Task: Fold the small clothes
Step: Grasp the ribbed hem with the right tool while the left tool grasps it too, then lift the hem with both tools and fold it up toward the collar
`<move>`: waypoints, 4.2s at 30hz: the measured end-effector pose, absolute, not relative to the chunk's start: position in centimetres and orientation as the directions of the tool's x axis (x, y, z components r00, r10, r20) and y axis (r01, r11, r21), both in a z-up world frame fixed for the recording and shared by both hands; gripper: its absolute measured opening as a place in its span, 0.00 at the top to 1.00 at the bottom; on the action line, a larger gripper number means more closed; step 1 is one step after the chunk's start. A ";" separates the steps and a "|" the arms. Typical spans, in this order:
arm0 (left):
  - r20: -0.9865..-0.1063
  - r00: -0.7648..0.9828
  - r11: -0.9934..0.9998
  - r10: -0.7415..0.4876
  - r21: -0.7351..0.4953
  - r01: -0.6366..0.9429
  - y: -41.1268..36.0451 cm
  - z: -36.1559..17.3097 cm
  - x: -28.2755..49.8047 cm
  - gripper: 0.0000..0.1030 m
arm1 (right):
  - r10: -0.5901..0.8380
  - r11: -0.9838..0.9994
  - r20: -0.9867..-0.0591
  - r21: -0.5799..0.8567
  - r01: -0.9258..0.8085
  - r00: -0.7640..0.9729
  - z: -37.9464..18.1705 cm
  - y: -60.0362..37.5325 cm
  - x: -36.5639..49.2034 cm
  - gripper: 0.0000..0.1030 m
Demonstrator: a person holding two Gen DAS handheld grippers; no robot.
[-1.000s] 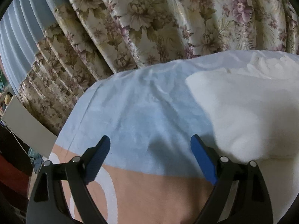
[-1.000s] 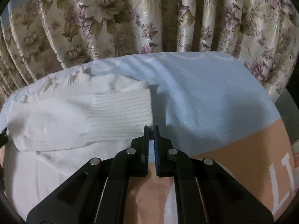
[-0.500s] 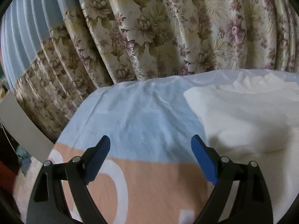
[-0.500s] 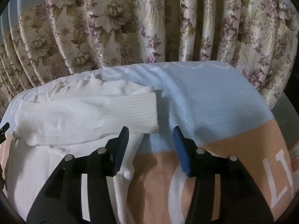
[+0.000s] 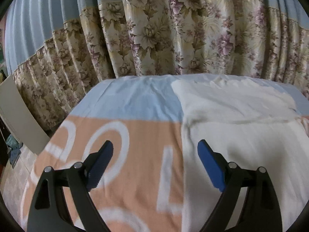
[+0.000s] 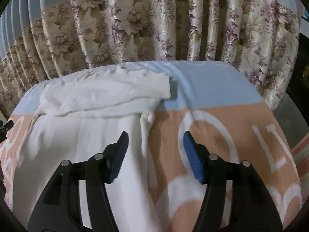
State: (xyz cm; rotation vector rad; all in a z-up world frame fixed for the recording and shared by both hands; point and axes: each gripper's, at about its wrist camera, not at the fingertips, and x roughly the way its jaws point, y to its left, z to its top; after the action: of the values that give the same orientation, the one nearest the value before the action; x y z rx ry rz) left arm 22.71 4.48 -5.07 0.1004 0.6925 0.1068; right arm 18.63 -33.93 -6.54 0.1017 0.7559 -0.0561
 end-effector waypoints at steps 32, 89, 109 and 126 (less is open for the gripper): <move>-0.726 0.683 0.992 0.083 0.126 0.014 0.4 -10.4 4.2 0.12 | 0.050 0.997 -0.729 0.076 0.008 0.683 -12.1 -29.0 0.3 0.88; -0.693 0.716 0.996 -0.084 -0.062 0.057 2.0 -1.8 -3.5 0.90 | 0.133 0.987 -0.584 0.149 -0.056 0.801 -3.4 -28.6 -8.2 0.91; -0.612 0.785 0.994 -0.096 -0.099 0.044 1.1 1.2 2.1 0.90 | 0.148 0.980 -0.536 0.190 -0.052 0.831 -1.5 -29.4 -2.1 0.91; -0.594 0.796 0.990 -0.116 -0.129 0.048 0.6 2.7 10.2 0.90 | 0.147 0.978 -0.487 0.201 -0.053 0.861 0.8 -30.7 5.6 0.91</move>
State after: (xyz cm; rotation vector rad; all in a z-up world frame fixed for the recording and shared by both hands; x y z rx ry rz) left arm 10.21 0.56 2.74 -0.1097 0.6449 -0.0884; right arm 5.63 -30.71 0.84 0.1840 0.5237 0.1053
